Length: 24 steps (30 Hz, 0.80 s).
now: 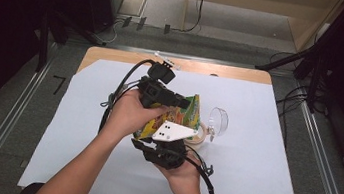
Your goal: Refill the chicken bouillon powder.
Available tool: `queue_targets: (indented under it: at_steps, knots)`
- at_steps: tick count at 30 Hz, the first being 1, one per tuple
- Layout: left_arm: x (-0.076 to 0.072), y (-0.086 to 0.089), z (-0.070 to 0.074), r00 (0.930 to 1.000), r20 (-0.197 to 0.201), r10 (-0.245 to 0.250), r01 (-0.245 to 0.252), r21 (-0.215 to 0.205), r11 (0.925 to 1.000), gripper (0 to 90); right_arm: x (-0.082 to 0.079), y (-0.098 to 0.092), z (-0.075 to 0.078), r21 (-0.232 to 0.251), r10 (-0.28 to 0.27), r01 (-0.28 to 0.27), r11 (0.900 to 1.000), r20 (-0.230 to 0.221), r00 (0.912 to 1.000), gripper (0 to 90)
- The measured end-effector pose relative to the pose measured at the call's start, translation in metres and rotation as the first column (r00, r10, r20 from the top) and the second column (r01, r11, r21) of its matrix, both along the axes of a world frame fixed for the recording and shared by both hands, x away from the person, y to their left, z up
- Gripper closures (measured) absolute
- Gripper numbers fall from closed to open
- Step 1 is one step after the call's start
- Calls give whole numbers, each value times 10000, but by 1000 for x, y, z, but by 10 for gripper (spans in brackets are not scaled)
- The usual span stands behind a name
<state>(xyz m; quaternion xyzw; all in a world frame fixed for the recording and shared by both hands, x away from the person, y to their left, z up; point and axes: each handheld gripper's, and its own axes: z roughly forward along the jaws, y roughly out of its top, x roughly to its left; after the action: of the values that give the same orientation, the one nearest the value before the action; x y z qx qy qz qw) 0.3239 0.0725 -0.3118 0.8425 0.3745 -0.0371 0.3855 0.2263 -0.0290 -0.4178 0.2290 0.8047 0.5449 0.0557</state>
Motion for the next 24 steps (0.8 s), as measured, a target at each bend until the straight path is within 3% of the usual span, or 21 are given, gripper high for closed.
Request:
queue_targets:
  at_steps: [24]
  knots:
    - [-1, -3, 0, 10000, 56, -63, 63, -16, 10000, 790, 0, -2, 0, -62, -68, 68, 10000, 37, 10000, 758]
